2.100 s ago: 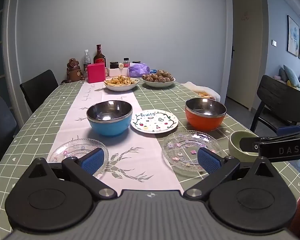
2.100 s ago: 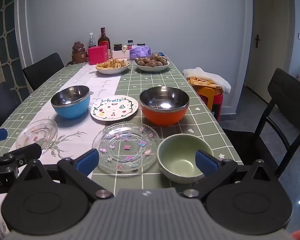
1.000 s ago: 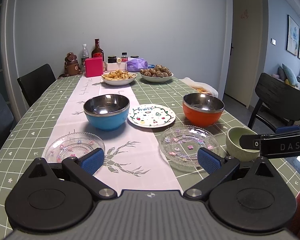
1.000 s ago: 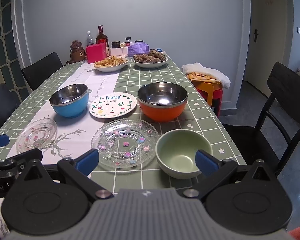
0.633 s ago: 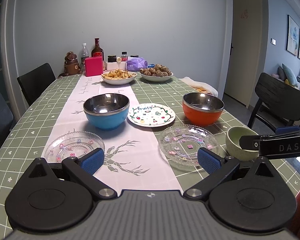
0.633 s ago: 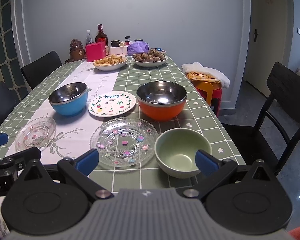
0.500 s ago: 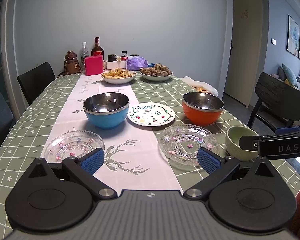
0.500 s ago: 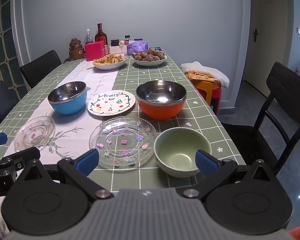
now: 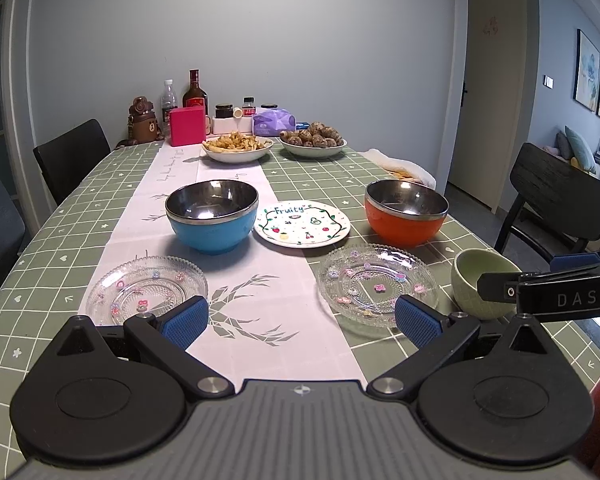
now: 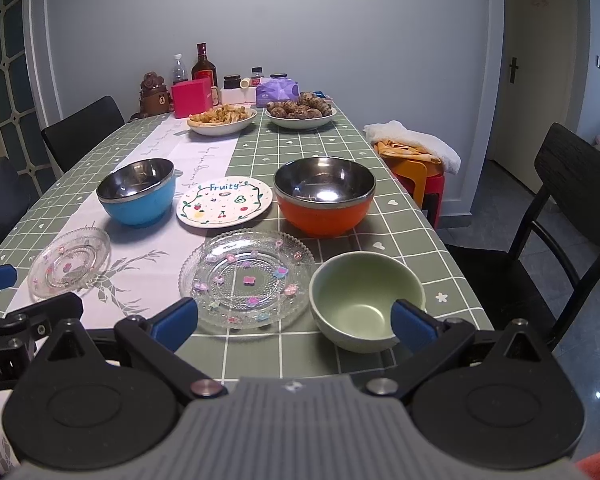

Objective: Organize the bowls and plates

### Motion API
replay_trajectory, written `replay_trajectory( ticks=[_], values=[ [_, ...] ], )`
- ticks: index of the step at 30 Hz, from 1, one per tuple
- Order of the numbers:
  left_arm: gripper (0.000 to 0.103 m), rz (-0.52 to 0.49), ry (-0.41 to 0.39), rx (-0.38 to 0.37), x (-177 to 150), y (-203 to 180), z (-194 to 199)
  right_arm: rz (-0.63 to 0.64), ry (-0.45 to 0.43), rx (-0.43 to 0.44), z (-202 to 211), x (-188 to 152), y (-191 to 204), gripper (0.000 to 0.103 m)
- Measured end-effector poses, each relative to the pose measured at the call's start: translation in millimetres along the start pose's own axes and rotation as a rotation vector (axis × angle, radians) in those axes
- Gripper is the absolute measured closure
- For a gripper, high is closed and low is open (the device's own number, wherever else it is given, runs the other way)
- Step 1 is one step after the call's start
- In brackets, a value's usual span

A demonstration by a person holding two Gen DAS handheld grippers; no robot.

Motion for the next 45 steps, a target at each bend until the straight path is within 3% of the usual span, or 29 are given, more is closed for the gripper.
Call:
replay_trajectory(
  ticks=[39,45],
  values=[
    [0.000,0.009,0.018,0.012,-4,4,-1,0.036,0.018,0.009,-3,-4,6,0.003],
    [0.000,0.032,0.027,0.031,-4,14,-1,0.082,-0.044,0.043,-2,-1,17,0.003]
  ],
)
Point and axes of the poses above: each gripper's, at about its wrist camera, not at the fingertips, and z roughly against the way its jaws point, y to its left, x to its top, the point moved 6 cm from there along -z, roughly the way its jaws point, and after that the axes turned 4 degrees about -x, right-handed, at the moved point
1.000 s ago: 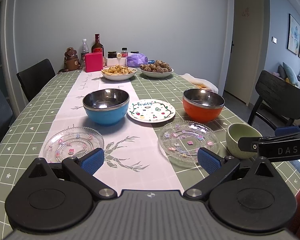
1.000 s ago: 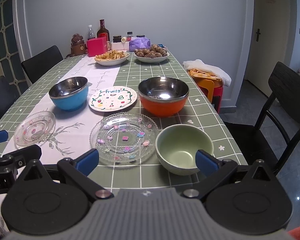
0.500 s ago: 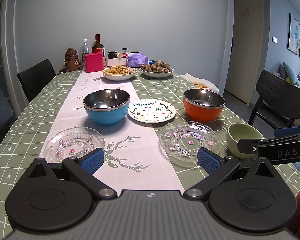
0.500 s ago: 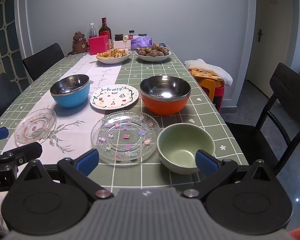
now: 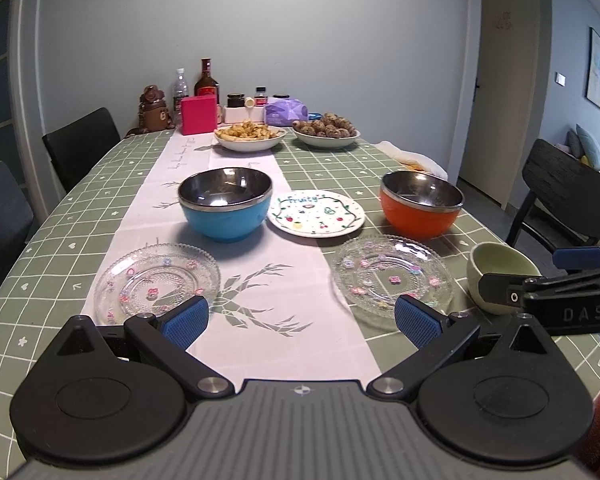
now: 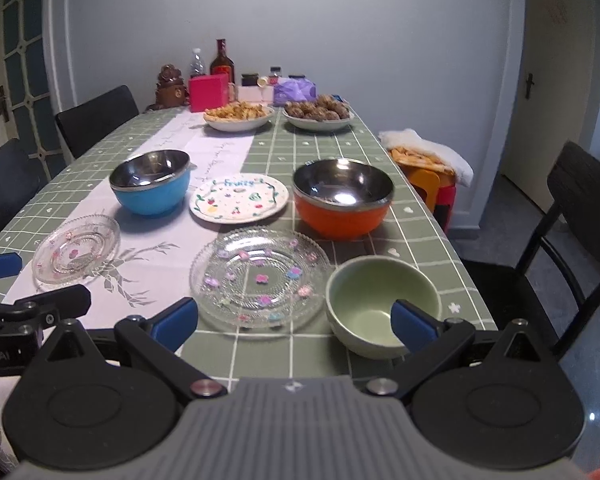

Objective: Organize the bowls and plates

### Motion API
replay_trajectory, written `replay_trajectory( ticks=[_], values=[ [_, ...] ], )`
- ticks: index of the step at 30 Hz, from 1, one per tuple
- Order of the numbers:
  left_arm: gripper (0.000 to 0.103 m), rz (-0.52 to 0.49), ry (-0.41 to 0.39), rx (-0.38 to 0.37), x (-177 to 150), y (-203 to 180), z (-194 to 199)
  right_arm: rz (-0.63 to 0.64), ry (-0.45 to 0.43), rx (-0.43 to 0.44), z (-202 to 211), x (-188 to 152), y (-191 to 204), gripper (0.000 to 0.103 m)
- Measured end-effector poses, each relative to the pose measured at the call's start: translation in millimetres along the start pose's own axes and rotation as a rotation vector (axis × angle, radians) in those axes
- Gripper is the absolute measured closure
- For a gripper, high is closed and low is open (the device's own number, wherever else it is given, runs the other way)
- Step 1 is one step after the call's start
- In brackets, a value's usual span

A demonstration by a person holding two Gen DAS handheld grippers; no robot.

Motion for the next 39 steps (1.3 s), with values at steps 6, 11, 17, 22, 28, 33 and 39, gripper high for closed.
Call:
replay_trajectory(
  ticks=[6,11,17,22,28,33,39],
  values=[
    [0.000,0.066,0.001,0.016,2,24,-3,0.050,-0.029,0.096,-4,8,19,0.003],
    [0.007,0.169,0.029,0.006,-2,50,-11,0.077,-0.040,0.195,-14,18,45,0.003],
    [0.017,0.280,0.067,-0.017,-3,82,-21,0.034,0.033,0.339,-40,25,78,0.003],
    [0.031,0.295,0.035,0.086,-2,109,-24,-0.009,0.097,0.376,-67,32,100,0.020],
    [0.049,0.371,0.034,0.138,-5,143,-36,-0.002,0.112,0.400,-96,40,132,0.036],
    [0.050,0.491,-0.021,0.178,-4,180,-44,-0.038,0.154,0.445,-118,45,157,0.053],
    [0.051,0.659,-0.058,0.194,-14,216,-48,-0.095,0.191,0.463,-140,48,175,0.053]
  ],
)
Point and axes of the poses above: each gripper's, at about its wrist camera, not at the fingertips, and z roughly against the way its jaws point, y to its left, x to its top, the point moved 6 cm from there along -z, roughly the way its jaws point, and after that the axes turned 4 degrees about -x, right-handed, at the moved point
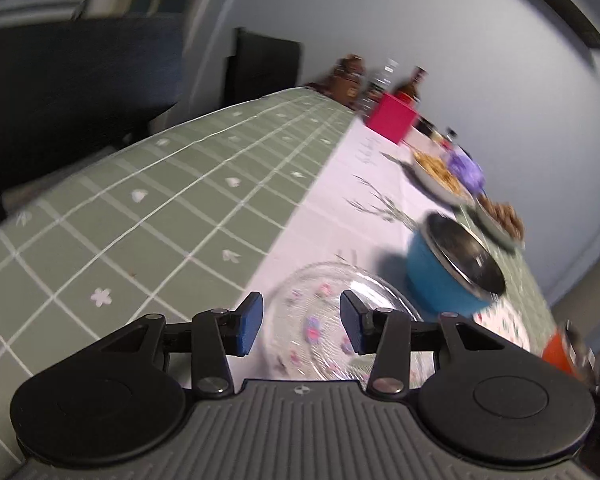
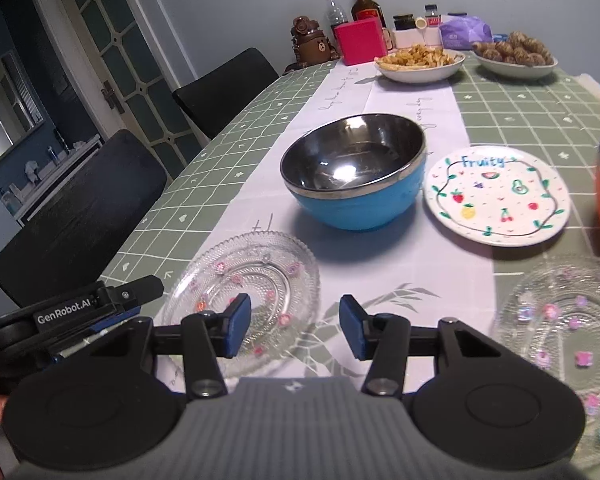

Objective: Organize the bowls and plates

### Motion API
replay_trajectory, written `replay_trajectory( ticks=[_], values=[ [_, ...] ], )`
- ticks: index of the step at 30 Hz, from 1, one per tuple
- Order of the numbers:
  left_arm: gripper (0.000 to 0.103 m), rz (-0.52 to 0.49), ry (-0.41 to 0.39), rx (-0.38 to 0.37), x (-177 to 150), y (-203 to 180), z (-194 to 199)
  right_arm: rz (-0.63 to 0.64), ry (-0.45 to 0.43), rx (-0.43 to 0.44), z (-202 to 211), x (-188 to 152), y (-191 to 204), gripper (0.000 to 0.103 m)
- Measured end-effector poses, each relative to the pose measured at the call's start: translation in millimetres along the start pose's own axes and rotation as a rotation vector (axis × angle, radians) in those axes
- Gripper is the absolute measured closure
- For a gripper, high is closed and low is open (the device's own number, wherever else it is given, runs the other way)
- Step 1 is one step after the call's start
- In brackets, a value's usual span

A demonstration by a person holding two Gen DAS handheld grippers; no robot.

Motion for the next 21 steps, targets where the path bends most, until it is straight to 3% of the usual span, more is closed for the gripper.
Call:
replay_trajectory(
  ticks=[3,9,13,17,21],
  values=[
    [0.050,0.057,-0.029,0.048,4,15,-2,-0.040,0.008,0.002,-13,1,-1,0.054],
    [0.050,0.081,0.004,0.033,-3,17,-10,-0.127,0.036,-0.012,-35,-3,-13,0.065],
    [0.051,0.154,0.035,0.008,-6,23,-19,-0.177,0.049,-0.001,-40,-5,-20,0.073],
    [0.051,0.132,0.026,0.008,-7,22,-21,-0.199,0.042,0.004,-44,-5,-23,0.078],
    [0.061,0.132,0.038,-0.011,-8,20,-24,-0.200,0.043,0.022,-49,-5,-19,0.082]
  ],
)
Point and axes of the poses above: each gripper's, at about its wrist camera, not at the fingertips, and z roughly against the way its jaws point, y to its left, x to its top, the point moved 6 cm from there along -z, roughly the way its jaws point, and after that the axes turned 4 degrees about -x, right-handed, at the moved point
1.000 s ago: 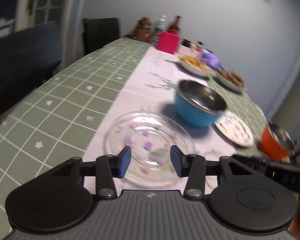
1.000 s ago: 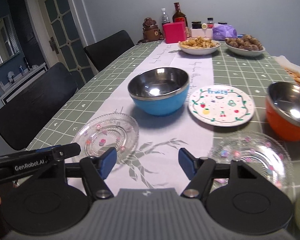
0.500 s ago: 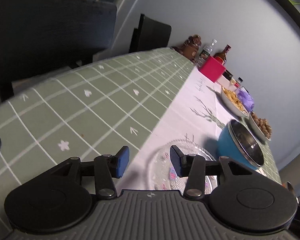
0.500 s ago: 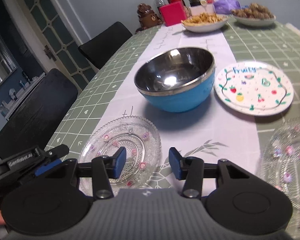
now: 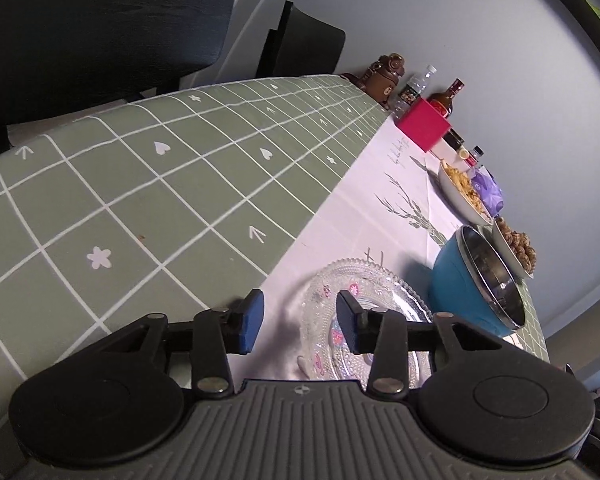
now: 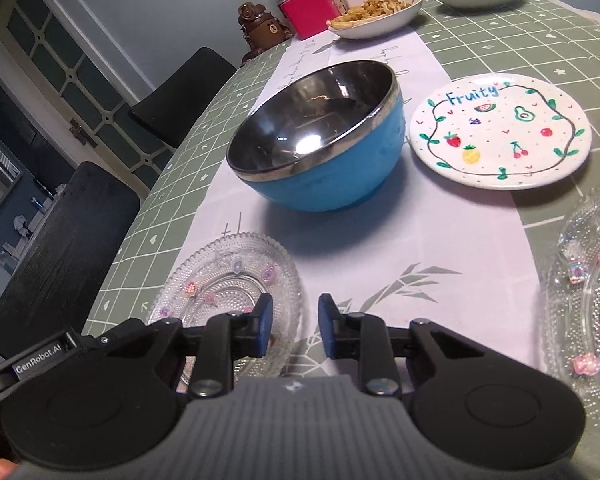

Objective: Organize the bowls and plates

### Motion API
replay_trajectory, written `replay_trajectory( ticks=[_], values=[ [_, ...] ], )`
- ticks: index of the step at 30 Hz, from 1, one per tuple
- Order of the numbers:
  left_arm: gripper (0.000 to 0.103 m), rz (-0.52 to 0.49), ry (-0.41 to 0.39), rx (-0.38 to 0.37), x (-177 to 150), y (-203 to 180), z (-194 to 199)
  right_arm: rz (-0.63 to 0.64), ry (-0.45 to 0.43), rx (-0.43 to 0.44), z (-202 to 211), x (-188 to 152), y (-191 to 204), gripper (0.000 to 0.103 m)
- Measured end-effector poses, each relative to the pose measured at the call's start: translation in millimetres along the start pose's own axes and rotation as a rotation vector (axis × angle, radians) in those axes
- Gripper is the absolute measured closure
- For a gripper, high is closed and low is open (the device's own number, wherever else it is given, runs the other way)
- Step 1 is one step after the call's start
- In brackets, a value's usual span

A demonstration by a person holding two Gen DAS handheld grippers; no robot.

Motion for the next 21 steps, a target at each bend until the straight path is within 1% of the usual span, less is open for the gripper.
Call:
replay_trajectory(
  ticks=[1,2,4,5,6,10,15,21],
  values=[
    [0.063,-0.001,0.007,-0.004,-1,-1,-1,0.004,0.004,0.003,-1,-1,2,0.085],
    [0.066,-0.001,0.012,-0.008,-2,-2,-2,0.008,-0.002,-0.001,-1,-2,4,0.086],
    [0.071,0.001,0.019,-0.015,-4,-3,-4,0.017,-0.014,-0.011,-2,-3,5,0.090],
    [0.077,-0.002,0.027,-0.021,-5,-5,-5,0.015,-0.017,-0.010,-3,-3,4,0.092],
    [0.079,-0.010,0.026,-0.020,-6,-6,-6,0.008,-0.018,-0.006,-4,-3,2,0.094],
    [0.080,-0.043,0.027,-0.006,-7,-10,-6,-0.011,-0.011,0.004,-4,-1,-2,0.095],
    [0.081,-0.004,0.044,-0.029,-9,-10,-4,-0.016,-0.017,-0.007,0,-1,-5,0.095],
    [0.081,-0.025,0.066,-0.021,-19,-18,-1,-0.028,-0.017,0.003,15,-1,-14,0.097]
  ],
)
Point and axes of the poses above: each gripper's, at about its wrist camera, not at the fingertips, and z roughly against the way its jaws point, y to its left, x to its top, the point moved 6 cm from there along -z, roughly the way its jaws point, and after that the axes turned 4 degrees about -x, right-handed, at the moved point
